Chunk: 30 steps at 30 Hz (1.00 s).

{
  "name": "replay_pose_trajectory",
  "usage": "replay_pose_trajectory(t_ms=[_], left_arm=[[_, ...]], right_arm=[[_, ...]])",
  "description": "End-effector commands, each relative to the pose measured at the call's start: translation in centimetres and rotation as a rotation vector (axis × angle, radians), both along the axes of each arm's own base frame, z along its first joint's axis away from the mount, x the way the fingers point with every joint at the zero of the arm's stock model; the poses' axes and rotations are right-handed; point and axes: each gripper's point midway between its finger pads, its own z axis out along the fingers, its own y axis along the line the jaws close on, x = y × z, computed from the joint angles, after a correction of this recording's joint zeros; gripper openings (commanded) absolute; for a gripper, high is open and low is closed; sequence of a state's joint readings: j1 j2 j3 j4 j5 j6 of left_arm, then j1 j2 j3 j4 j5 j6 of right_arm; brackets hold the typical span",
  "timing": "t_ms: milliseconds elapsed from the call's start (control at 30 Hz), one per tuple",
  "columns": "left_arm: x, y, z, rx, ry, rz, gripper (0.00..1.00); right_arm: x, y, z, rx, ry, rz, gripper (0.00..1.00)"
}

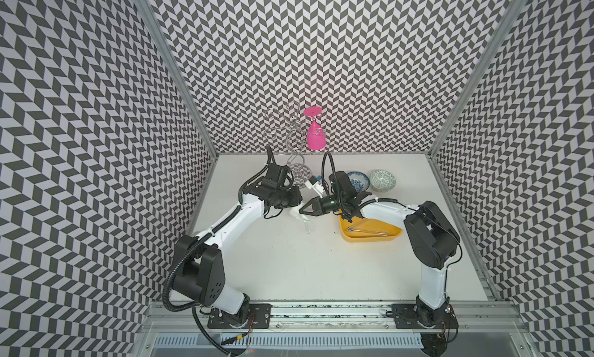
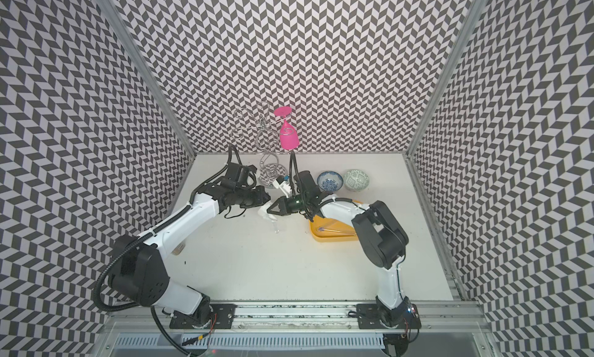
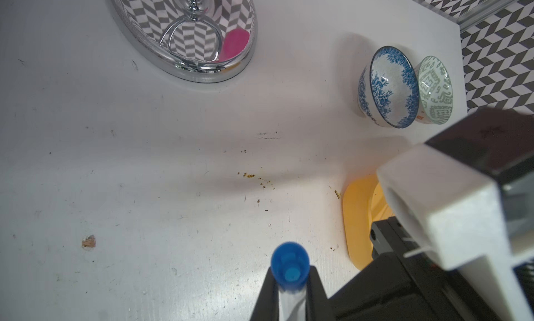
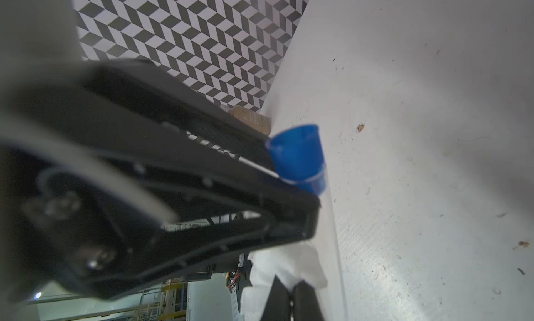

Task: Wipe the exteriors of test tubes
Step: Wipe the dirt from the test tube.

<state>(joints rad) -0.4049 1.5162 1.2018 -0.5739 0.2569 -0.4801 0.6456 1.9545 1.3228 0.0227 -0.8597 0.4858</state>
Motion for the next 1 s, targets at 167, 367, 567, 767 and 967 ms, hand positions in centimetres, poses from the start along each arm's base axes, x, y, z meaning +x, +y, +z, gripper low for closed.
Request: replay_pose_trajectory(t_ms=[167, 367, 567, 767, 967], left_arm=[[-0.7, -0.3, 0.5, 0.001, -0.020, -0.026, 0.07], [-0.2, 0.1, 0.4, 0.037, -0.026, -0.020, 0.07], [0.4, 0.3, 0.3, 0.058, -0.029, -0.010, 0.07], [0.6, 0.4, 0.1, 0.072, -0.022, -0.002, 0.07], [0.7, 0.6, 0.0, 0.077, -0.019, 0.004, 0.07]], right_arm=[[1.7, 0.6, 0.5, -0.005, -0.043, -0.021, 0.00], [0.8, -0.6, -0.8, -0.048, -0.034, -0.035, 0.00], [-1.1, -1.3, -1.9, -0.089, -0.026, -0.035, 0.00], [-2.9, -1.8, -3.1, -0.133, -0.021, -0.032, 0.00], [-3.9, -2.3, -3.3, -0.121, -0.003, -0.031, 0.00]])
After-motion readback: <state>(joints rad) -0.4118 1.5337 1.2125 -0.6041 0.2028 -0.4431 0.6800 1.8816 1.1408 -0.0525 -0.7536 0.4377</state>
